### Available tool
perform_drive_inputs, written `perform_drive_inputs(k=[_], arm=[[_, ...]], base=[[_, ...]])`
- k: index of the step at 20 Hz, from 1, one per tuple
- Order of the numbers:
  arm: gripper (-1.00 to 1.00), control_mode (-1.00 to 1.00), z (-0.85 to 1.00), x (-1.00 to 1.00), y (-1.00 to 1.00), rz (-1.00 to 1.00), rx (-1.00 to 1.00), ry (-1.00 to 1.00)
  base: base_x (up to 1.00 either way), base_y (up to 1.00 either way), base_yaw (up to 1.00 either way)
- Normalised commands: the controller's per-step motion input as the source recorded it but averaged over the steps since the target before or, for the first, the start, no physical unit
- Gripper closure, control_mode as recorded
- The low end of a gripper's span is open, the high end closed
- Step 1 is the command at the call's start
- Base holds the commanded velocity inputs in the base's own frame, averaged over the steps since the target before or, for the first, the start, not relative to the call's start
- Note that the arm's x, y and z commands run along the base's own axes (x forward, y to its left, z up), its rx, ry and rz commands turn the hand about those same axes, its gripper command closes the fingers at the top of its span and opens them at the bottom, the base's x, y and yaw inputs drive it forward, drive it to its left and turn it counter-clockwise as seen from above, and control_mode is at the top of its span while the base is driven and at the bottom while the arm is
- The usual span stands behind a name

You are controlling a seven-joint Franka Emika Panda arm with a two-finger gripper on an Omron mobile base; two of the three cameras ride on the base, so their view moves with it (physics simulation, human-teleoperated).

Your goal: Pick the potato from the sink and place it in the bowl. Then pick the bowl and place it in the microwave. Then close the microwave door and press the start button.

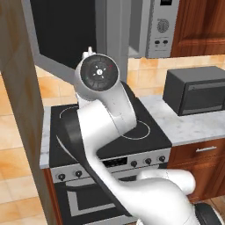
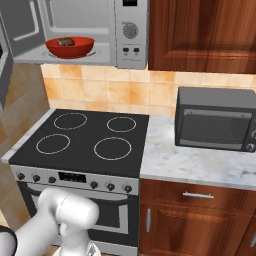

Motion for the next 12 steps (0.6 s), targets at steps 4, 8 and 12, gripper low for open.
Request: perform_drive_inputs(k=[4,8,12], arm=[[-1.0,-1.0,0.0,0.9,-1.0,0.02,0.07,0.0],[-1.0,-1.0,0.0,0.99,-1.0,0.02,0.03,0.0],[-1.0,-1.0,0.01,0.97,-0.81,0.0,0.0,0.0]], base=[[0.0,0.0,0.0],[0.0,0.0,0.0],[0.0,0.0,0.0]])
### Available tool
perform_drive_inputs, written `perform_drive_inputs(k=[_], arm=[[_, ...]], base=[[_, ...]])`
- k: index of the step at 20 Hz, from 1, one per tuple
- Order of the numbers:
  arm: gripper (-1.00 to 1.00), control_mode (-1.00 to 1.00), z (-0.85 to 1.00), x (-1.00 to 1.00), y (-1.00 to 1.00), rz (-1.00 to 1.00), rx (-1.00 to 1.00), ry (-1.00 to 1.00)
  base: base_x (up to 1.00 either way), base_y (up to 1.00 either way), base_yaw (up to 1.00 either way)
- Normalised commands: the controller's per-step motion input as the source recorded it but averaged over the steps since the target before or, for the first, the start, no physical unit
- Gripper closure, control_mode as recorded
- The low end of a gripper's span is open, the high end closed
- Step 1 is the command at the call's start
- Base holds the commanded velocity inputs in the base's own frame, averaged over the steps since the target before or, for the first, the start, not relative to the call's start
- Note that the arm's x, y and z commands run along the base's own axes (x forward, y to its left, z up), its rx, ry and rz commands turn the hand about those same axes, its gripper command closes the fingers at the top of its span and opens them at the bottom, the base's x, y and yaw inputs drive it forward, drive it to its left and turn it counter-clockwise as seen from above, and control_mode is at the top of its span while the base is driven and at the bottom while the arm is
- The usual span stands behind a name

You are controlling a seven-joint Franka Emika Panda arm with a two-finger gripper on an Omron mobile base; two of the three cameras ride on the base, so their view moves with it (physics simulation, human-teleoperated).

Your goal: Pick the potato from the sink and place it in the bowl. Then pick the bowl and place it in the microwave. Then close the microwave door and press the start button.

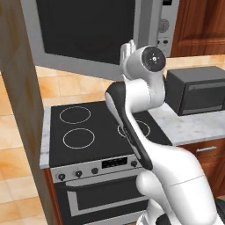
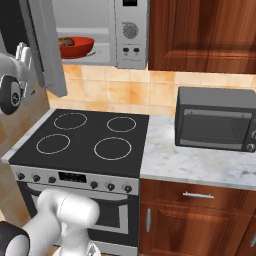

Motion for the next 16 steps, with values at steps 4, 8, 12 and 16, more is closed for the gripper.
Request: perform_drive_inputs(k=[4,8,12,16], arm=[[-1.0,-1.0,0.16,1.0,-0.53,0.0,0.0,0.0],[-1.0,-1.0,0.22,0.98,-0.4,-0.01,0.0,0.0],[-1.0,-1.0,0.16,0.85,-0.29,0.0,0.0,0.0],[-1.0,-1.0,0.09,0.8,-0.14,0.0,0.0,0.0]], base=[[0.0,0.0,0.0],[0.0,0.0,0.0],[0.0,0.0,0.0],[0.0,0.0,0.0]])
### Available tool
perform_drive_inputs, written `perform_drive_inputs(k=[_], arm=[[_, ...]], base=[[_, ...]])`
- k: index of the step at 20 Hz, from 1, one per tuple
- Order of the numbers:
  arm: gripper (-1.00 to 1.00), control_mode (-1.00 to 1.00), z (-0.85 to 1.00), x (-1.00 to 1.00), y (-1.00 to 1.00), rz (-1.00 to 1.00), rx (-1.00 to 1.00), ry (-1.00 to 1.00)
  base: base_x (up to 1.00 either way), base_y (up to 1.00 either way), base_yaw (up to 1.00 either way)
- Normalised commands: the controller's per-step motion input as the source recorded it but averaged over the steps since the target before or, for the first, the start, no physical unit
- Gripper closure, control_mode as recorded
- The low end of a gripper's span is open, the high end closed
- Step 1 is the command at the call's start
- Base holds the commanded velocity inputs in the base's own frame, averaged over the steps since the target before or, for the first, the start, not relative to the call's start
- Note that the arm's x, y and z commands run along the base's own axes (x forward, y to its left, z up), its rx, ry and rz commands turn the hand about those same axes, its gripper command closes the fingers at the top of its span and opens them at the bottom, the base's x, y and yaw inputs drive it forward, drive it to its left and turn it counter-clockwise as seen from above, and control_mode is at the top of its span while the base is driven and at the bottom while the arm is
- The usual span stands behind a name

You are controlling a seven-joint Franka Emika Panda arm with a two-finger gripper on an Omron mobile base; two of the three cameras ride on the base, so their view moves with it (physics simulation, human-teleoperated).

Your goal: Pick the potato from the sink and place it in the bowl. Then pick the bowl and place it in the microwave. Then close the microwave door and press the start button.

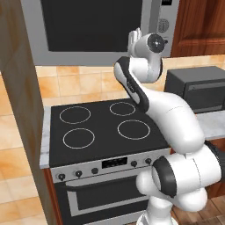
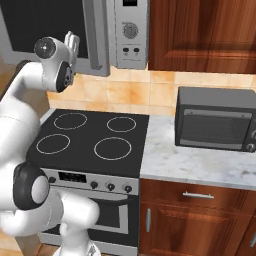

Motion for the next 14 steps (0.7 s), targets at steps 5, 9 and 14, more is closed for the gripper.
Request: perform_drive_inputs(k=[5,9,14], arm=[[-1.0,-1.0,0.0,0.89,-0.12,0.0,0.0,0.01],[-1.0,-1.0,0.0,0.76,-0.08,0.01,0.0,0.01],[-1.0,-1.0,-0.07,0.43,-0.02,0.06,0.0,0.02]], base=[[0.0,0.0,0.0],[0.0,0.0,0.0],[0.0,0.0,0.0]])
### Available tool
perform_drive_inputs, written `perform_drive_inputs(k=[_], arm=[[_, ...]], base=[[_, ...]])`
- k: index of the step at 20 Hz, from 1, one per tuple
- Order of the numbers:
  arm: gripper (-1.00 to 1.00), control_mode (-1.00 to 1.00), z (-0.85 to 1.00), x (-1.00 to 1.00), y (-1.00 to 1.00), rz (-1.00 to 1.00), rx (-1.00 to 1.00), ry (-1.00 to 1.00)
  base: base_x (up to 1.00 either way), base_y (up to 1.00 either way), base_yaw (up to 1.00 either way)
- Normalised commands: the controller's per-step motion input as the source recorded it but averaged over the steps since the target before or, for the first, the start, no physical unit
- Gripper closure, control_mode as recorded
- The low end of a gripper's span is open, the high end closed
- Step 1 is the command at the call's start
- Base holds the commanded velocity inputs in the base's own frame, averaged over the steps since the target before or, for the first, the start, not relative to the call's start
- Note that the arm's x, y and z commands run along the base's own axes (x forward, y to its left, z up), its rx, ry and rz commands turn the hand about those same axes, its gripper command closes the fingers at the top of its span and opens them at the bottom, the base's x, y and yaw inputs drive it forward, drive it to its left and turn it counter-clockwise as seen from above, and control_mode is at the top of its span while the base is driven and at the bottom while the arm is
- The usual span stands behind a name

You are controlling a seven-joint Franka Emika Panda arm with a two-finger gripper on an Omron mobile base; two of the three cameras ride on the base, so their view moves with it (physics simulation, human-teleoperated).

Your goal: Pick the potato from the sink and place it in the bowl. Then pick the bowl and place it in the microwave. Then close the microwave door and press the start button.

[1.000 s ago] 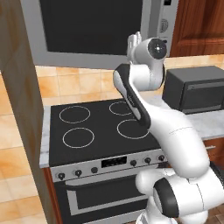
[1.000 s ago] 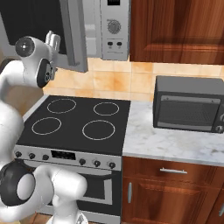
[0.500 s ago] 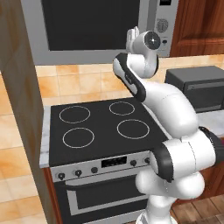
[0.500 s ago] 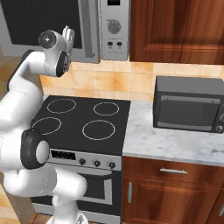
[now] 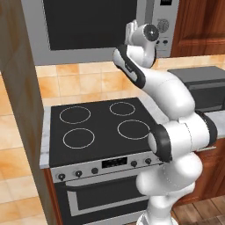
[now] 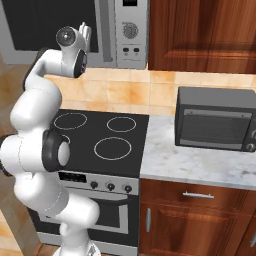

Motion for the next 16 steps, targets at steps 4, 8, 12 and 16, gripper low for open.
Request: perform_drive_inputs(k=[4,8,12,16], arm=[[-1.0,-1.0,-0.26,0.31,-0.08,0.1,0.0,0.05],[-1.0,-1.0,-0.26,-0.39,-0.01,0.04,0.0,0.02],[-1.0,-1.0,0.08,-1.0,-0.09,0.05,0.0,-0.25],[-1.0,-1.0,0.0,-1.0,-0.35,0.11,0.0,-0.28]], base=[[0.0,0.0,0.0],[0.0,0.0,0.0],[0.0,0.0,0.0],[0.0,0.0,0.0]])
